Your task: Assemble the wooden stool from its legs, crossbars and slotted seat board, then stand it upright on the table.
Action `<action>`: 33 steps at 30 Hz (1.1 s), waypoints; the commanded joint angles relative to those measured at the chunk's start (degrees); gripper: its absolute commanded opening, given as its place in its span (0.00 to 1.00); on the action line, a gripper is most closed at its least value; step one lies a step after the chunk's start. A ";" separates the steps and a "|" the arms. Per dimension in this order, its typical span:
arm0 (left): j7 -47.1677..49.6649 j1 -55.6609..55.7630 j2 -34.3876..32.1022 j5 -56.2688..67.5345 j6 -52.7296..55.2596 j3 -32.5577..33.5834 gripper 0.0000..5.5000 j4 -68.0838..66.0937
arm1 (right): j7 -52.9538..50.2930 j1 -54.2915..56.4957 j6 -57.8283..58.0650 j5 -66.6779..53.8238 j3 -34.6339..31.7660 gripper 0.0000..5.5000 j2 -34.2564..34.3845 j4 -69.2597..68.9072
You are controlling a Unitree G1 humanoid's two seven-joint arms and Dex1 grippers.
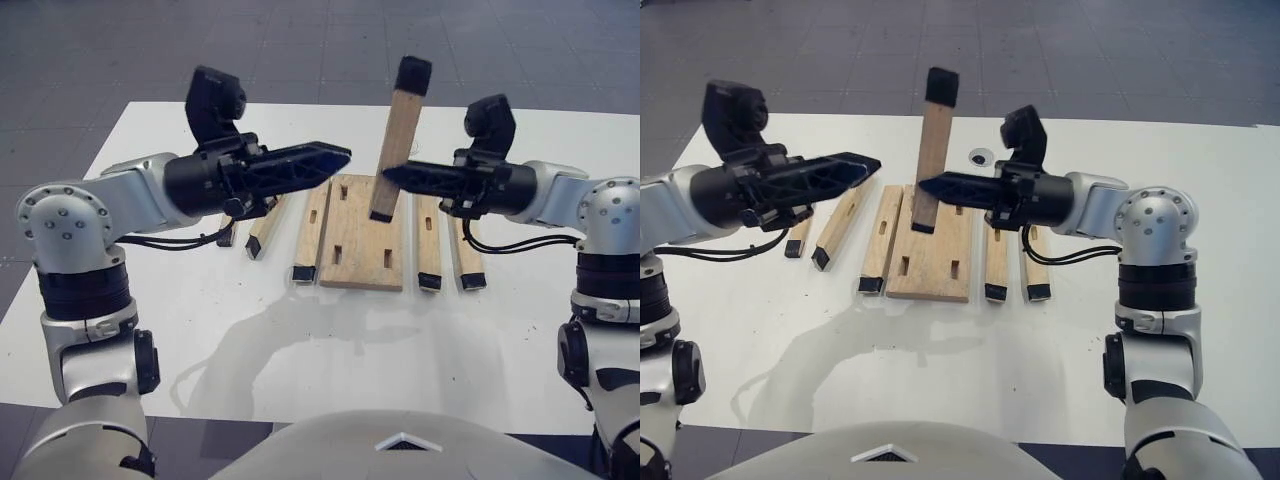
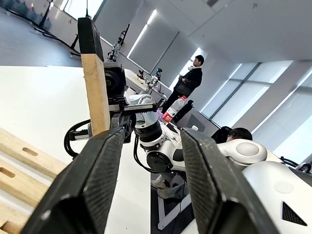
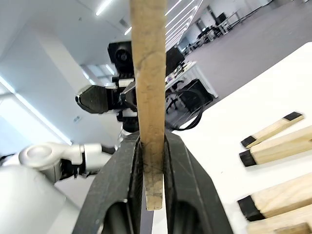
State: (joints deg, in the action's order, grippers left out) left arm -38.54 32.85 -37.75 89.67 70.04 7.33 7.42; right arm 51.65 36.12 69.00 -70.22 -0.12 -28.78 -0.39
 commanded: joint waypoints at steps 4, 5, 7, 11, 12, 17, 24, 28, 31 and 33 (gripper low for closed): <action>-5.39 4.20 0.27 -9.92 0.47 -4.80 0.39 -2.45 | 3.20 1.71 1.37 1.23 2.47 0.07 0.65 -4.35; -5.91 4.07 0.29 -11.07 0.37 -5.02 0.39 -2.42 | 3.35 1.76 1.43 1.41 2.60 0.07 0.84 -4.45; -7.13 3.85 0.04 -13.73 0.02 -5.56 0.39 -2.46 | 3.52 1.76 1.50 1.93 2.95 0.07 1.19 -4.69; -8.86 4.71 0.52 -18.42 -0.68 -6.35 0.39 -4.32 | 3.50 0.97 2.10 2.02 3.11 0.07 1.53 -5.54; -9.15 5.26 0.93 -18.77 -0.52 -6.25 0.39 -4.57 | 3.57 0.37 2.47 1.99 3.55 0.07 1.69 -6.29; -9.97 7.92 2.14 -17.99 1.03 -5.11 0.39 -4.57 | 3.16 -2.19 2.35 3.79 6.36 0.07 2.82 -8.17; -10.22 8.04 2.53 -18.37 2.40 -4.45 0.39 -3.67 | 2.49 -2.84 1.32 6.27 6.81 0.07 3.88 -7.84; -8.26 7.84 3.47 -19.41 2.00 -4.17 0.39 -3.87 | 2.61 -2.75 0.63 7.66 6.89 0.07 3.69 -7.74; -6.75 7.40 4.27 -21.34 1.46 -4.86 0.39 -3.25 | 2.79 -3.02 0.52 8.40 7.07 0.07 3.86 -8.18; -5.64 7.11 4.72 -22.72 1.14 -4.80 0.39 -3.13 | 2.54 -3.01 0.46 8.54 6.97 0.07 4.24 -8.27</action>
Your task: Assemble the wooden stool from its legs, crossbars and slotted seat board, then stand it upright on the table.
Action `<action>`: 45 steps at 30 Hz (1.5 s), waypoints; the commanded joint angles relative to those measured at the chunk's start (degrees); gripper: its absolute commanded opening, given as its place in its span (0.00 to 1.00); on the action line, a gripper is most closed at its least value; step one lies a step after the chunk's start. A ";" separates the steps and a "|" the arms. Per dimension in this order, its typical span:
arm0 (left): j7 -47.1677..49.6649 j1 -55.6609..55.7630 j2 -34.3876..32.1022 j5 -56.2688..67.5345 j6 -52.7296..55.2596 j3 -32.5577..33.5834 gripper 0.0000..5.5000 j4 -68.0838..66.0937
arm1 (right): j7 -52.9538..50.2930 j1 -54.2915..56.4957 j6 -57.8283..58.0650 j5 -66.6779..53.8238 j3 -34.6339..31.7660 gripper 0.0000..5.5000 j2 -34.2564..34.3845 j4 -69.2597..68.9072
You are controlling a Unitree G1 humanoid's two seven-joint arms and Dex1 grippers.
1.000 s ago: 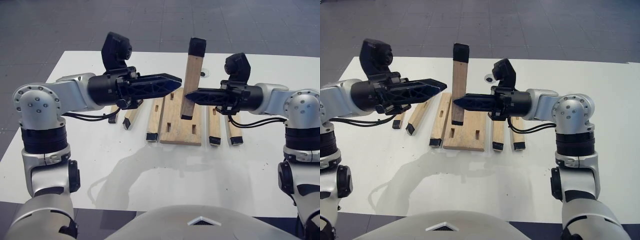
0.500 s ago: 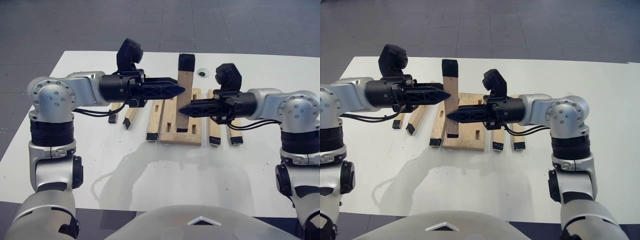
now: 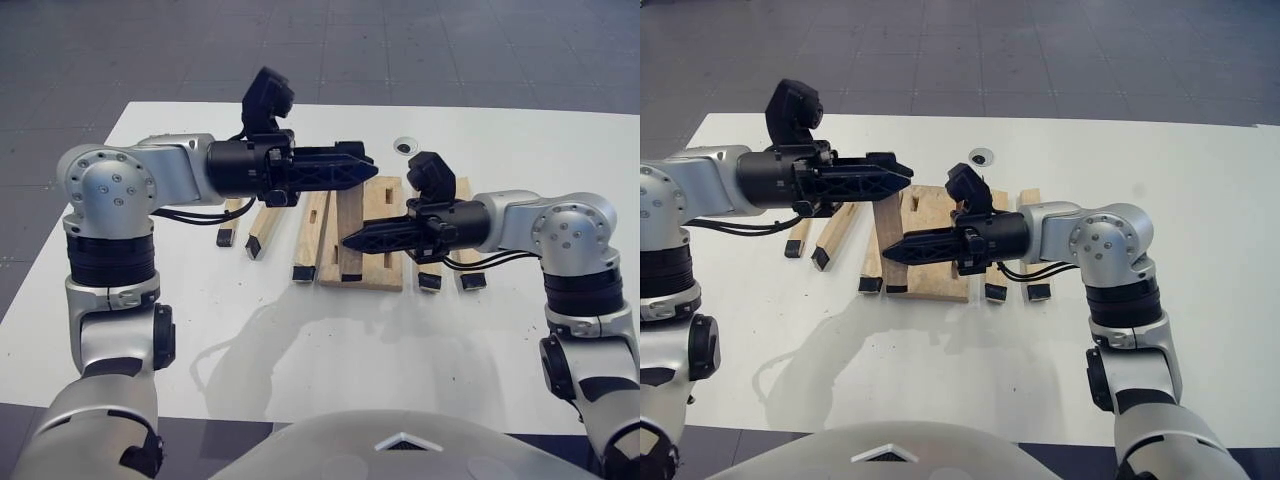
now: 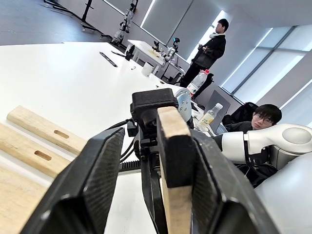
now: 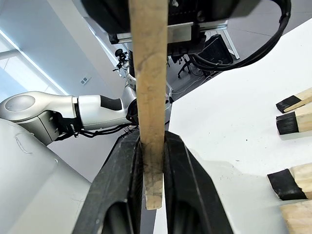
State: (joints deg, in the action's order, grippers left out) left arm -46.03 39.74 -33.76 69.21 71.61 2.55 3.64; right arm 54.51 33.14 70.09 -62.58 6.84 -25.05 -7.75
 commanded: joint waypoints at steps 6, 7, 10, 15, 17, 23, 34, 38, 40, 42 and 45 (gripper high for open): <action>3.31 1.20 -0.30 -3.56 -1.64 5.08 0.39 -2.08 | -0.65 0.22 -0.73 1.25 -1.10 0.07 0.99 -0.44; 3.41 1.47 -0.32 -3.49 -1.51 5.63 0.39 -2.22 | -0.74 0.11 -0.68 1.23 -1.28 0.07 0.99 -0.52; 4.25 3.11 -0.70 -2.05 -1.06 9.09 0.39 -3.12 | -1.16 -0.38 -0.74 1.36 -1.86 0.07 1.20 -0.62; 10.29 4.97 -0.62 2.48 -1.32 17.44 0.39 -4.57 | -2.52 -0.56 -1.25 1.85 -3.07 0.07 2.06 0.14; 16.24 1.23 -2.26 -7.67 -6.52 14.57 0.39 -0.83 | -3.16 -0.30 -1.55 1.82 -3.57 0.07 2.55 0.38; 29.20 -19.18 -8.44 -38.57 -18.08 -5.86 0.39 15.35 | -5.27 -0.07 -1.24 1.13 -4.94 0.07 3.84 -0.05; 31.58 -29.66 -6.73 -55.73 -25.65 -10.87 0.39 14.03 | -7.78 -0.92 -0.39 0.10 -6.56 0.07 4.92 -1.14; 29.77 -30.80 -3.50 -54.98 -25.72 -9.81 0.39 12.21 | -8.55 -1.20 -0.48 -0.09 -6.64 0.07 5.24 -1.38; 28.67 -31.23 -1.97 -53.80 -24.57 -8.89 0.39 12.19 | -8.73 -1.32 -0.64 -0.08 -6.49 0.07 5.22 -1.42; 28.05 -31.42 -1.46 -53.74 -23.91 -8.59 0.39 12.40 | -8.90 -1.61 -0.77 -0.04 -6.35 0.07 5.24 -1.64; 27.99 -31.66 -1.14 -55.04 -24.06 -8.50 0.39 11.93 | -9.26 -1.86 -0.88 -0.13 -6.26 0.07 5.53 -1.95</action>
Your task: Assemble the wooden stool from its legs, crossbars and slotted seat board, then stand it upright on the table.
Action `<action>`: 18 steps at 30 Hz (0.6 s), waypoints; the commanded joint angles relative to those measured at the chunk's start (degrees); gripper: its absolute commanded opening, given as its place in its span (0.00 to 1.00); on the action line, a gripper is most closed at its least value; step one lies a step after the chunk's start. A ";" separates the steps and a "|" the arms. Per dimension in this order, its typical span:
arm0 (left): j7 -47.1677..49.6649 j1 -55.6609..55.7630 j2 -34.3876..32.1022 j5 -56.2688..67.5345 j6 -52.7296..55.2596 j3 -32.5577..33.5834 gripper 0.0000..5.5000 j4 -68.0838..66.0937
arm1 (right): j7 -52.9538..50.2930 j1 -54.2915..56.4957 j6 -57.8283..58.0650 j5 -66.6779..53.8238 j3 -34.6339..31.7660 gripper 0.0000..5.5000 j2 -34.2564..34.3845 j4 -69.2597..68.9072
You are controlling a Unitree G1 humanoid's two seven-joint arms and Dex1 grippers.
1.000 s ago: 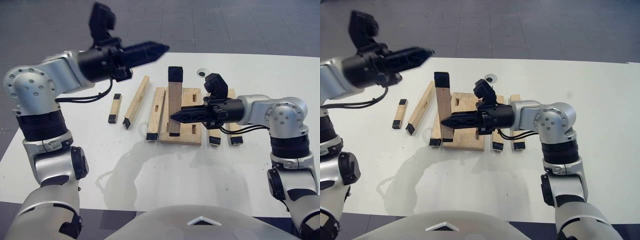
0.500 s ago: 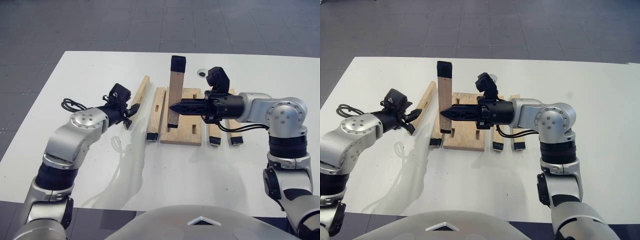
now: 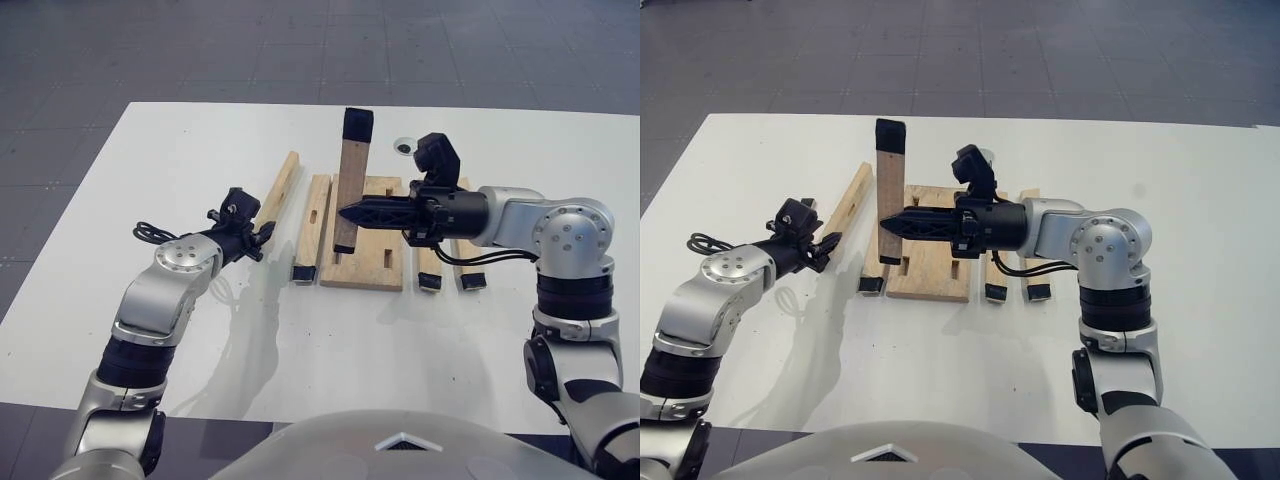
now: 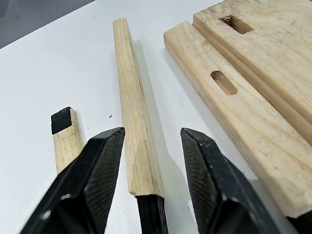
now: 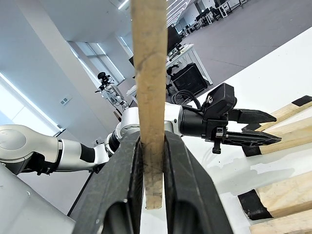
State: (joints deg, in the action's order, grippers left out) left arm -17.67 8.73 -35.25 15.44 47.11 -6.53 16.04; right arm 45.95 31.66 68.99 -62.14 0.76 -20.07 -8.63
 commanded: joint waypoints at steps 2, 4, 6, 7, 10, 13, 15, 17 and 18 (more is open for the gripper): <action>-0.23 -1.05 0.56 -2.00 -0.09 0.72 0.39 -1.23 | -0.94 -0.40 0.13 -0.65 -0.23 0.07 0.73 -1.20; 0.05 -1.25 0.60 -3.25 -1.10 0.62 0.39 -2.34 | -1.12 -0.34 0.15 -0.68 -0.34 0.07 0.86 -1.28; 0.14 -1.56 1.04 -4.26 -1.97 0.70 0.39 -3.47 | -1.27 -0.33 0.25 -0.68 -0.54 0.07 0.96 -1.39; 0.12 -1.85 1.33 -4.58 -2.34 0.75 0.39 -3.94 | -1.36 -0.33 0.28 -0.70 -0.62 0.07 0.99 -1.47; 0.03 -3.24 2.66 -4.87 -2.95 1.03 0.39 -5.00 | -1.81 -0.12 0.41 -1.01 -0.99 0.07 1.09 -1.65; -0.10 -4.35 5.38 -3.38 -2.34 2.59 0.39 -6.21 | -2.27 0.01 0.48 -1.30 -1.25 0.07 1.19 -1.82; 0.30 -4.77 8.19 -1.71 -1.64 4.64 0.39 -7.86 | -2.65 -0.03 0.40 -1.52 -1.24 0.07 1.29 -2.00; 1.44 -5.17 11.52 0.14 -1.36 7.50 0.32 -9.68 | -2.94 -0.03 0.33 -1.77 -1.14 0.07 1.37 -2.11; 2.06 -5.33 13.20 1.34 -0.81 9.21 0.29 -10.00 | -3.03 -0.04 0.36 -1.88 -1.12 0.07 1.37 -2.19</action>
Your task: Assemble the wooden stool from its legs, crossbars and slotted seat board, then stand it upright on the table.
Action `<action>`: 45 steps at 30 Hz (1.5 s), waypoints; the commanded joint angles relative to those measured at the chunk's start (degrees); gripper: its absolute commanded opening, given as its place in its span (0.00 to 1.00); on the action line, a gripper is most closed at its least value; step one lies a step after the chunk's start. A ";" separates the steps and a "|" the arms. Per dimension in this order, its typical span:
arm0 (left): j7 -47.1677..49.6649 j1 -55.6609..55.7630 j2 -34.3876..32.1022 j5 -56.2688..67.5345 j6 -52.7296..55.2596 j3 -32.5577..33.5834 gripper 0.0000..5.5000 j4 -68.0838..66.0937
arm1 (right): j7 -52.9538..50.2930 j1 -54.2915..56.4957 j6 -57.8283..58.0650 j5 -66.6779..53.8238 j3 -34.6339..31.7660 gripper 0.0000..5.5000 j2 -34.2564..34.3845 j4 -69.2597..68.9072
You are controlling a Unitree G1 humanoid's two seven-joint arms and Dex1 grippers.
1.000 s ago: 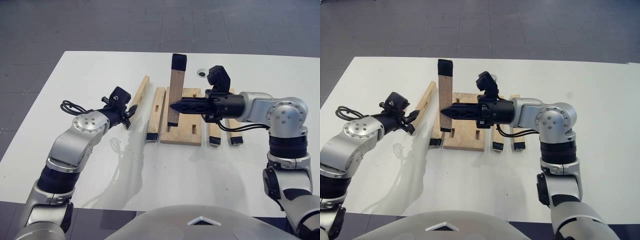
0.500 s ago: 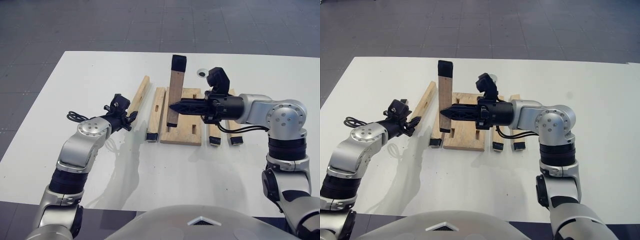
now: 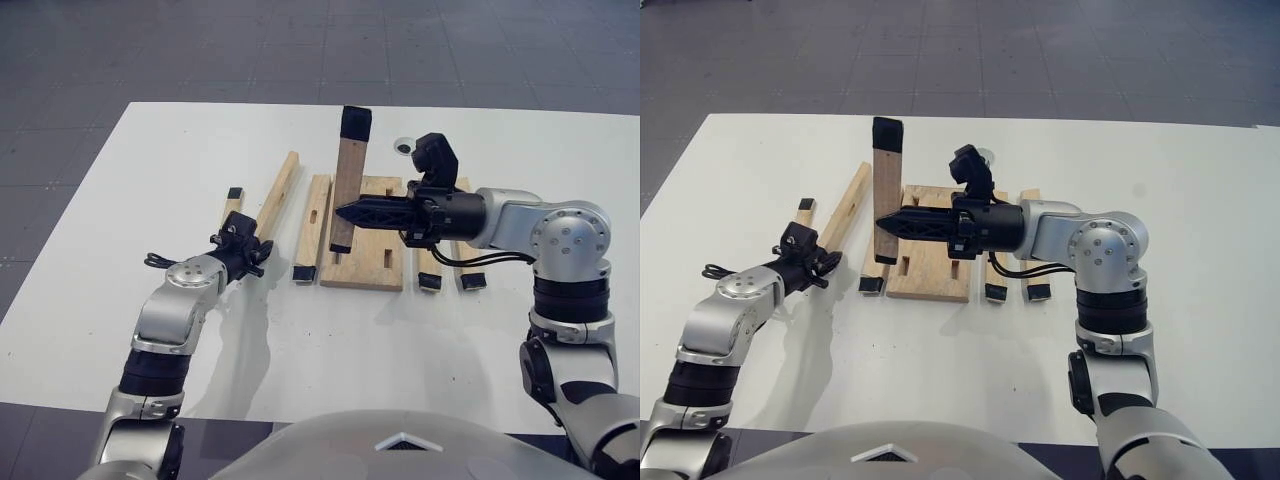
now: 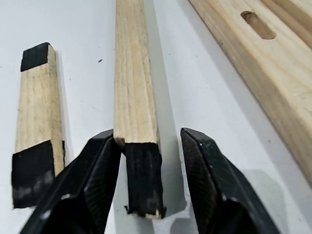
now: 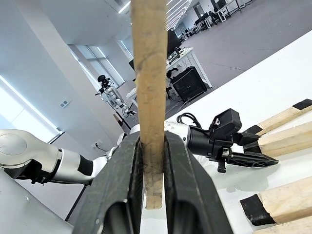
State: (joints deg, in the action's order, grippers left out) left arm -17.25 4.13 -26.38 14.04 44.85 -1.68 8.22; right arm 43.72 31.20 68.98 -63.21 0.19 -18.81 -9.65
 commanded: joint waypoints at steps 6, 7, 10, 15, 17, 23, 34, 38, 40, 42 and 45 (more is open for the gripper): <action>4.08 -1.68 14.21 15.39 13.12 15.10 0.19 0.29 | -1.24 -0.09 0.73 -1.09 -0.46 0.07 -0.12 -1.62; 4.10 -2.46 15.16 17.23 15.32 16.01 0.19 0.96 | -1.31 -0.09 0.82 -1.16 -0.46 0.07 -0.13 -1.67; 3.66 -4.91 17.13 21.94 20.59 18.09 0.19 2.32 | -1.41 -0.04 1.04 -1.20 -0.33 0.07 -0.25 -1.71; 7.56 -5.03 19.01 22.42 18.42 21.03 0.27 1.67 | -1.43 0.18 1.48 -1.24 -0.27 0.07 -0.48 -1.70; 9.19 -4.17 20.00 23.23 18.20 23.22 0.32 1.12 | -1.49 0.22 1.69 -1.22 -0.33 0.07 -0.45 -1.69; 11.27 -3.79 19.82 24.30 18.04 25.41 0.44 1.20 | -1.57 0.14 1.80 -1.20 -0.39 0.07 -0.23 -1.67; -8.26 6.74 -3.45 43.57 29.14 34.04 0.56 4.03 | -0.31 0.08 2.16 -1.99 -0.79 0.07 -1.52 -2.30; -15.58 21.11 -5.65 54.08 31.80 31.37 0.56 -0.21 | 2.68 1.89 2.10 -2.56 0.40 0.07 -2.61 -2.37; -17.18 25.12 -5.05 55.73 32.38 28.06 0.56 -1.67 | 3.87 3.21 1.73 -2.07 1.19 0.07 -2.82 -1.59; -21.26 26.73 -5.64 57.83 33.51 24.35 0.56 -1.43 | 4.89 4.26 1.46 -1.57 1.85 0.07 -3.11 -1.26; -27.54 26.66 -9.18 58.65 34.11 21.58 0.56 -1.48 | 5.99 5.03 1.18 -1.11 2.28 0.07 -3.57 -0.94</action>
State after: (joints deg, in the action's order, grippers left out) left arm -41.48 29.68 -32.17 72.51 78.47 21.32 6.75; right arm 49.10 34.55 70.45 -65.11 1.91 -21.48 -10.65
